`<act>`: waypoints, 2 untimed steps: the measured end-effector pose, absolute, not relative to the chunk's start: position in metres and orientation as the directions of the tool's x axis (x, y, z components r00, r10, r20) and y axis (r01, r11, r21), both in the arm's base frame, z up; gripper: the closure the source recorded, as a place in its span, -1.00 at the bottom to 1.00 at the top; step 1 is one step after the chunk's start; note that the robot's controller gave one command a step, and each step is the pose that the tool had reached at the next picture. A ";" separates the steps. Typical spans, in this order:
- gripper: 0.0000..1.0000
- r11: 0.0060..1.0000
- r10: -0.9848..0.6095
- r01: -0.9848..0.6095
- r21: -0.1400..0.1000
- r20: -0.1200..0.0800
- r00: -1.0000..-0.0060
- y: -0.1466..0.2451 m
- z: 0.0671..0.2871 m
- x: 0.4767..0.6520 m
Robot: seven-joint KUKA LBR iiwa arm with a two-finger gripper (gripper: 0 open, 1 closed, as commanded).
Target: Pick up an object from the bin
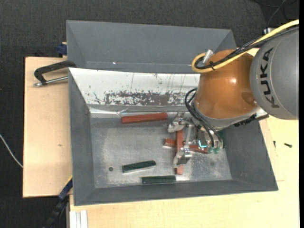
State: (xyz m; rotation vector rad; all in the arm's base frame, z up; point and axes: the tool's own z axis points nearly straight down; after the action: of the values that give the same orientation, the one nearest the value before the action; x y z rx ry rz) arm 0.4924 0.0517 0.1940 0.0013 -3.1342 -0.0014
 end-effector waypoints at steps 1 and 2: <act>-1.00 1.000 0.000 0.000 0.001 -0.001 -1.000 0.051 0.198 0.494; -1.00 1.000 -0.011 -0.011 0.002 -0.008 -1.000 0.066 0.150 0.499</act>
Offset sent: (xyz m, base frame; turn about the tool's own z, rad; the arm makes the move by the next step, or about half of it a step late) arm 0.0065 0.0330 -0.1133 -0.0238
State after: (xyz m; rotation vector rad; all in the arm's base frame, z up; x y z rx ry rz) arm 0.4985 0.0660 0.1501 0.0168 -3.1496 -0.0027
